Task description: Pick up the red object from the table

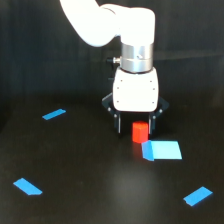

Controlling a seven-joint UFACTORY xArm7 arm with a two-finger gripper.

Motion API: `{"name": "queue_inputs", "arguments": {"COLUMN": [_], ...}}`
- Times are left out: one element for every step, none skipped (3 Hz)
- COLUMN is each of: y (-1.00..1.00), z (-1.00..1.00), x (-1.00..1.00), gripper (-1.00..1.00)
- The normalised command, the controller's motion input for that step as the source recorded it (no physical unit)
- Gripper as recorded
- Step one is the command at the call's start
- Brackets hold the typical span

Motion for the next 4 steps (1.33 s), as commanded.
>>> {"name": "queue_inputs", "arguments": {"y": [-0.26,-0.07,-0.11,-0.24], "z": [-0.22,0.03,0.31,0.68], "x": [-0.21,-0.32,-0.16,-0.35], "gripper": [-0.99,-1.00,-0.91,-0.94]}}
